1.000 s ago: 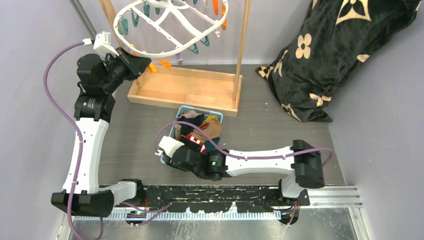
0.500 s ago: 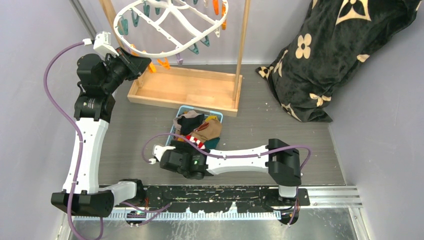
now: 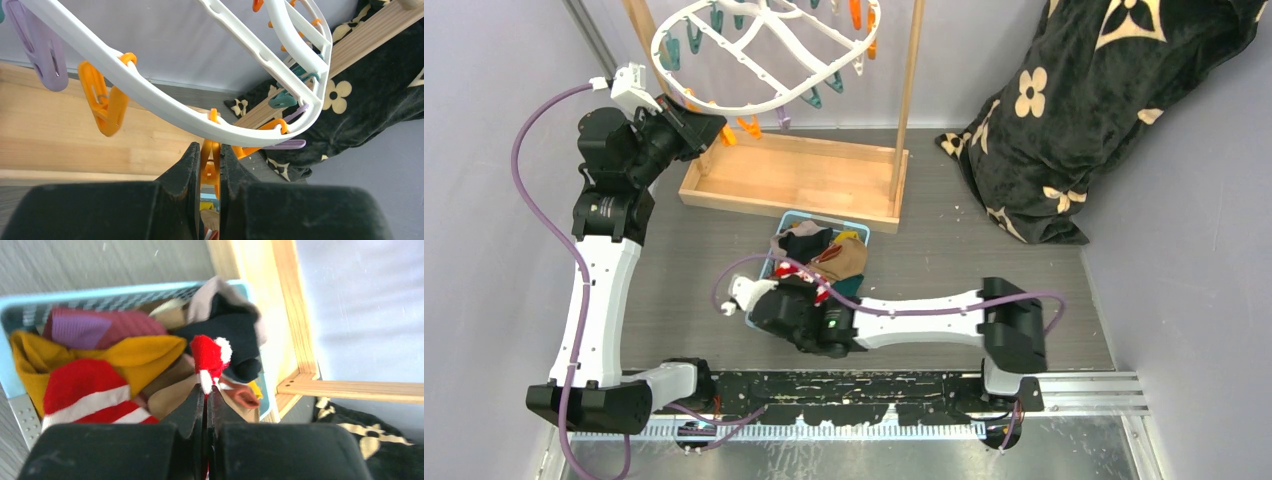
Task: Clip the socks to the hanger
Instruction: Pick up the sock from the bin.
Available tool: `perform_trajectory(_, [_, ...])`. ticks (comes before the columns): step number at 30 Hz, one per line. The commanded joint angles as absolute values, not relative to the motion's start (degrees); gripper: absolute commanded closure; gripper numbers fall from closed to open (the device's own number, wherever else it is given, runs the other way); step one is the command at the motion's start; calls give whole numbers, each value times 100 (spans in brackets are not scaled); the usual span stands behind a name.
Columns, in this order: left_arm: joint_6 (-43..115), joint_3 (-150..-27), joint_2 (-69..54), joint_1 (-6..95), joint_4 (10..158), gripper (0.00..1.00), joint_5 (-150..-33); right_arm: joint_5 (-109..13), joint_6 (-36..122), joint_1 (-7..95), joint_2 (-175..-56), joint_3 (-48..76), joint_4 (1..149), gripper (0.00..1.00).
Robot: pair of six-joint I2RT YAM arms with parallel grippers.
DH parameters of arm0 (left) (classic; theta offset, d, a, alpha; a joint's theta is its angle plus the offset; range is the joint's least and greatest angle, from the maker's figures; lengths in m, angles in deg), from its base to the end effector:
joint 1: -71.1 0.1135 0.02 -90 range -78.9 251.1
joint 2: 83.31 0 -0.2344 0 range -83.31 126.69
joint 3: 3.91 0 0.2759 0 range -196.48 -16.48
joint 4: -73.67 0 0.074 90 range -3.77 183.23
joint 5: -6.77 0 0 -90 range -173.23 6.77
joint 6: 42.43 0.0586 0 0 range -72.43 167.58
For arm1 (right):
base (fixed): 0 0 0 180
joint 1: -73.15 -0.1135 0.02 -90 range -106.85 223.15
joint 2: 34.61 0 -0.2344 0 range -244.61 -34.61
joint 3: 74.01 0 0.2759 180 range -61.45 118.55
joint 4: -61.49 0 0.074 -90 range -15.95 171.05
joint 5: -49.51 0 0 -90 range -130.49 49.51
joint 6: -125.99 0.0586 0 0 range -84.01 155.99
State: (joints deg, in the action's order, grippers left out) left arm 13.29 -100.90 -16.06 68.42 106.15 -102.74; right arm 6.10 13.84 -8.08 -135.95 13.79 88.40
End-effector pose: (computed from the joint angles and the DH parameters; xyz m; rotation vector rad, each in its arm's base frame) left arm 0.2968 -0.0335 0.4604 -0.1890 1.6609 -0.7674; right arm 0.1063 0.4099 0.2046 -1.3272 1.5567 -0.2950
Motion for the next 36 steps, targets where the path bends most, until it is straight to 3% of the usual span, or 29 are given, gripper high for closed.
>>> perform_trajectory(1, [1395,-10338,-1698,6798,10433,100,-10227,276,1838,-507,-12337,1221,7449,97])
perform_trajectory(8, [1723,-10581,-1660,6568,10556,100,-9939,-553,2367,-53,-11833,773,5529,99])
perform_trajectory(27, [1702,-10644,-1625,6244,10527,100,-9342,212,1133,281,-14122,2587,2256,99])
perform_trajectory(36, [1846,-10579,-1662,6141,10384,100,-9241,323,680,372,-14584,3125,1659,99])
